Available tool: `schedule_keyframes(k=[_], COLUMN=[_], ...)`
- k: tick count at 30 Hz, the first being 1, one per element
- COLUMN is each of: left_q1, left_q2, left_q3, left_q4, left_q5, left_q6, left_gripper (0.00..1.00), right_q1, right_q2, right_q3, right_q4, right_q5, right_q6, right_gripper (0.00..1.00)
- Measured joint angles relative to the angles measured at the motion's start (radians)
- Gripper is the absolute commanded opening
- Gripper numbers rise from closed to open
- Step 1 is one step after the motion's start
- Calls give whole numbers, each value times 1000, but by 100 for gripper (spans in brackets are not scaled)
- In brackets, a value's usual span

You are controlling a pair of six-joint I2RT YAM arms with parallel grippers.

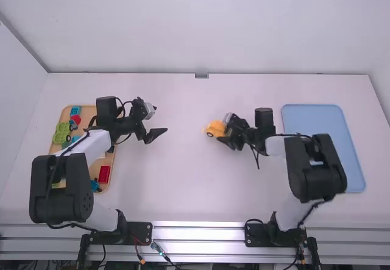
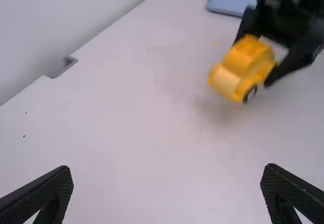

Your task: Assemble lego blocks to make yellow taxi

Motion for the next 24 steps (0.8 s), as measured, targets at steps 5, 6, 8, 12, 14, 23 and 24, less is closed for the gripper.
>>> schedule_keyframes(k=[5,6,8,12,14,23,24], left_q1=[-2,-2,-2,-2,-2,-2,-2], left_q2=[0,0,0,0,0,0,0], left_q3=[-19,-21,-32,-44,-44,-44,-44], left_q4=[87,99,139,224,253,280,282], left_q5=[-17,-18,-23,-68,-109,-233,-238], left_q6=[-1,-2,-9,-100,-158,-294,-298], left_gripper=[99,99,99,99,99,99,99], right_q1=[-154,-179,-259,-407,-481,-760,-782], right_q2=[-190,-205,-235,-239,-239,-239,-239], right_q3=[2,2,2,2,2,-80,-97], right_q4=[-205,-229,-280,-293,-283,-113,-98], right_q5=[169,189,238,281,293,391,397], right_q6=[31,34,45,87,110,278,301], right_gripper=[50,49,48,48,48,57,58])
